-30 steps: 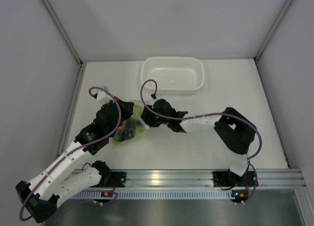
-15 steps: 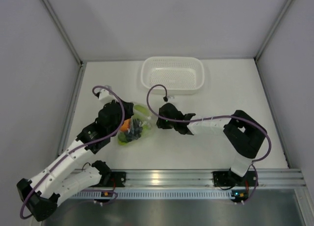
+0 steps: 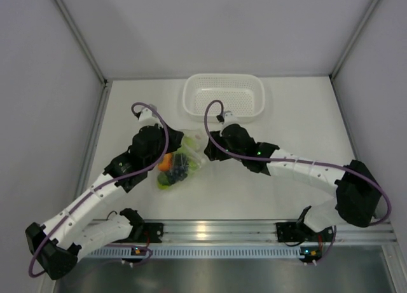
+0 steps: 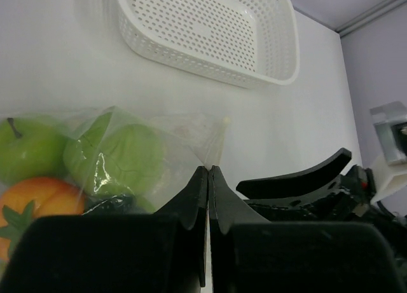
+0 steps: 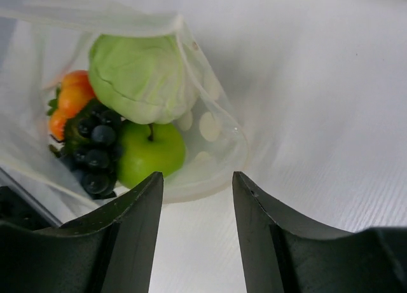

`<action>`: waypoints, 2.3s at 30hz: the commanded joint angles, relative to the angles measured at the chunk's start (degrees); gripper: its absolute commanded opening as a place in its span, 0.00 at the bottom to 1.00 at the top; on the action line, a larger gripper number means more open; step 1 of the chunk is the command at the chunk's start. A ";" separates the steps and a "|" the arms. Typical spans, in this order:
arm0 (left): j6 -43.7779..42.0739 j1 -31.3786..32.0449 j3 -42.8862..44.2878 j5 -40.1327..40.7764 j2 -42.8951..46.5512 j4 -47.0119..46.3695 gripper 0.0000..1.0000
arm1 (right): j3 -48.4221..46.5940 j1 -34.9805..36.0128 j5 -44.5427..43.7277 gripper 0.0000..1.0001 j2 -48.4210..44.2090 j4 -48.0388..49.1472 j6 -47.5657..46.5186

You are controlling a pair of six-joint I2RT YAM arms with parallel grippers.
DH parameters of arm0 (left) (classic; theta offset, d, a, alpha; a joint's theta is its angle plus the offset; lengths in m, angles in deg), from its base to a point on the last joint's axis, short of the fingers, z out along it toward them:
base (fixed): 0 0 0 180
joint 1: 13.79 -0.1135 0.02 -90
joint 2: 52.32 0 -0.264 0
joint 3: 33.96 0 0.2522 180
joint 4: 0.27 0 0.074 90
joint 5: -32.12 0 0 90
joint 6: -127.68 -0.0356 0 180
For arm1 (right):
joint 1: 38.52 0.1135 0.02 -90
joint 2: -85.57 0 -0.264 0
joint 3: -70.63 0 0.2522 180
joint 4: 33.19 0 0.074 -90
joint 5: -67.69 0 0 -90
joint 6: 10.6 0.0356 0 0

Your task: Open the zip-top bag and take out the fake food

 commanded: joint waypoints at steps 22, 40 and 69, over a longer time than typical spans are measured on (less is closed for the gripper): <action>5.47 0.35 5.06 -9.32 2.02 -6.22 0.00 | -5.64 1.67 5.84 0.66 6.93 22.72 -0.45; 7.23 0.17 -0.03 -9.51 4.22 -7.10 0.00 | -6.43 2.64 -5.87 0.89 15.63 19.11 -5.02; 9.95 -0.97 2.59 -10.83 5.71 -9.56 0.00 | -5.20 0.45 -15.78 0.88 13.27 7.09 -1.24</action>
